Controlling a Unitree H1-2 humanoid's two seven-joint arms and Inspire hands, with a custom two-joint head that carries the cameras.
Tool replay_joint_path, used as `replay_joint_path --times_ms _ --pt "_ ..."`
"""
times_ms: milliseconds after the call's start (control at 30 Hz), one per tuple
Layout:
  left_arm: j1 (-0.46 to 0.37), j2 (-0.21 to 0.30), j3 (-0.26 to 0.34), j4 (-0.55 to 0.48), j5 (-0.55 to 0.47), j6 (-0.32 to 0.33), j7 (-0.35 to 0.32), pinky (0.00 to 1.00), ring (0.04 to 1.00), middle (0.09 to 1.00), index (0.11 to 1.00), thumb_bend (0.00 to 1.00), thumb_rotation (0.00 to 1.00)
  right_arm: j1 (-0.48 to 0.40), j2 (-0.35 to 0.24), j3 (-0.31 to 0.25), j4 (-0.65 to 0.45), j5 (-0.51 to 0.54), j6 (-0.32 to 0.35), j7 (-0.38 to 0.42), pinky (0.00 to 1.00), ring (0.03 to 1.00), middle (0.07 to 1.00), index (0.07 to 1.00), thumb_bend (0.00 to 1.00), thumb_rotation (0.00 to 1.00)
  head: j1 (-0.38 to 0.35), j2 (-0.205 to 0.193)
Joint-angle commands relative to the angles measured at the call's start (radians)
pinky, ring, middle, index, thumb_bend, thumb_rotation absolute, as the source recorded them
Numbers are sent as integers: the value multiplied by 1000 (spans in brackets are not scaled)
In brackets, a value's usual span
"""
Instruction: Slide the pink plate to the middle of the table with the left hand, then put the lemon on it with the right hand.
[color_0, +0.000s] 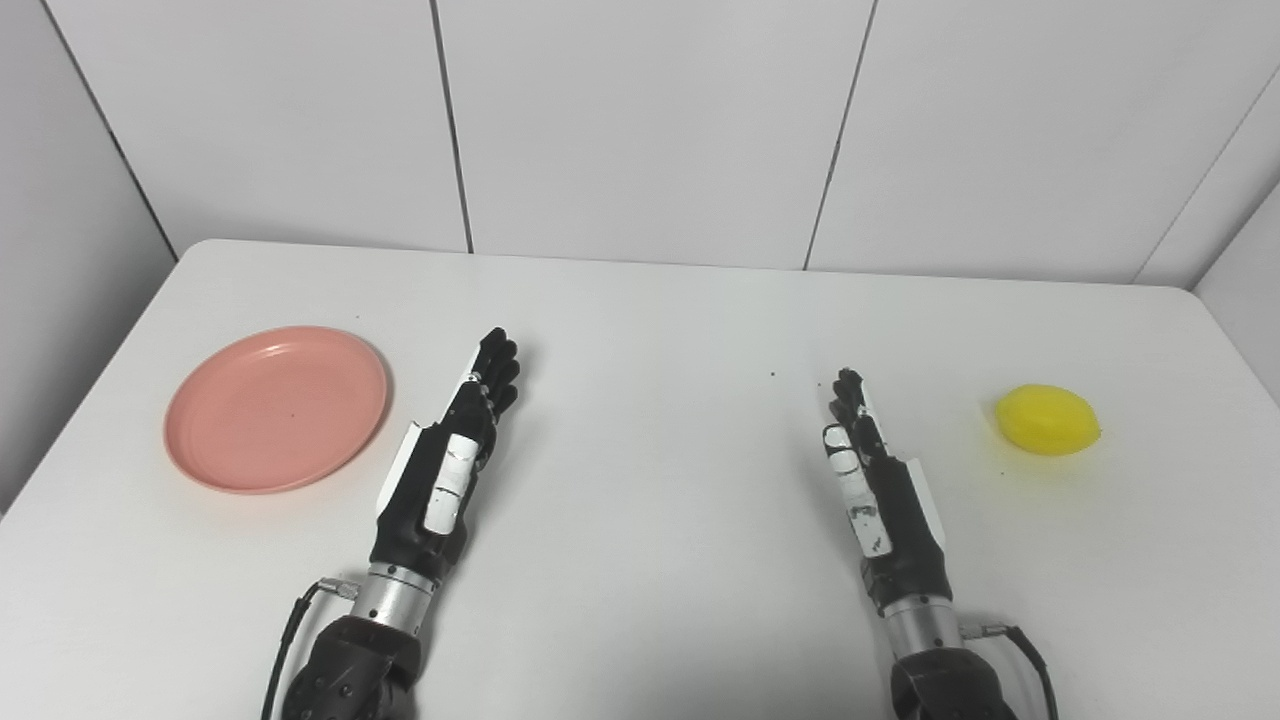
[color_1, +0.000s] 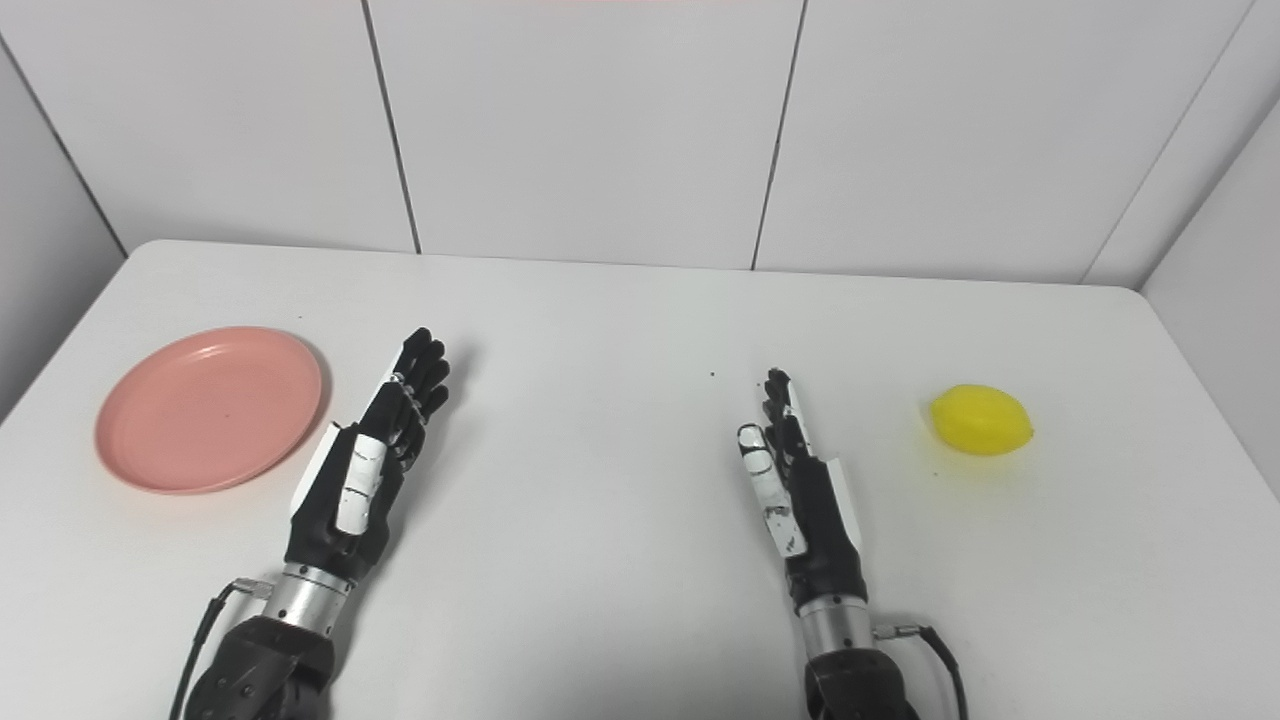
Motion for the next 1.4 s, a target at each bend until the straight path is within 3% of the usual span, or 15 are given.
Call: replay_joint_path --times_ms 0,500,833,1000,1367 --pt "49 -5 -5 55 9 1 15 1000 1000 1000 1000 768 1000 -25 4 -2 -18 7 -63 -5 997 999 1000 1000 556 963 2 4" --pt "48 6 -1 57 30 26 20 1000 1000 1000 1000 768 1000 -26 5 -4 -28 17 -64 -4 1000 1000 1000 1000 544 946 13 6" --pt "61 -12 -8 21 9 71 18 1000 1000 1000 1000 761 1000 -29 6 -5 -22 24 -71 -4 1000 1000 1000 1000 554 952 13 7" --pt "73 -21 -17 -5 -18 99 9 1000 1000 1000 1000 710 1000 -30 7 -5 -23 23 -76 -6 1000 999 1000 1000 543 953 15 7" --pt "51 -31 -2 21 -34 111 32 1000 1000 1000 1000 715 1000 -31 6 -5 -15 38 -83 -1 1000 997 1000 1000 549 940 22 2"
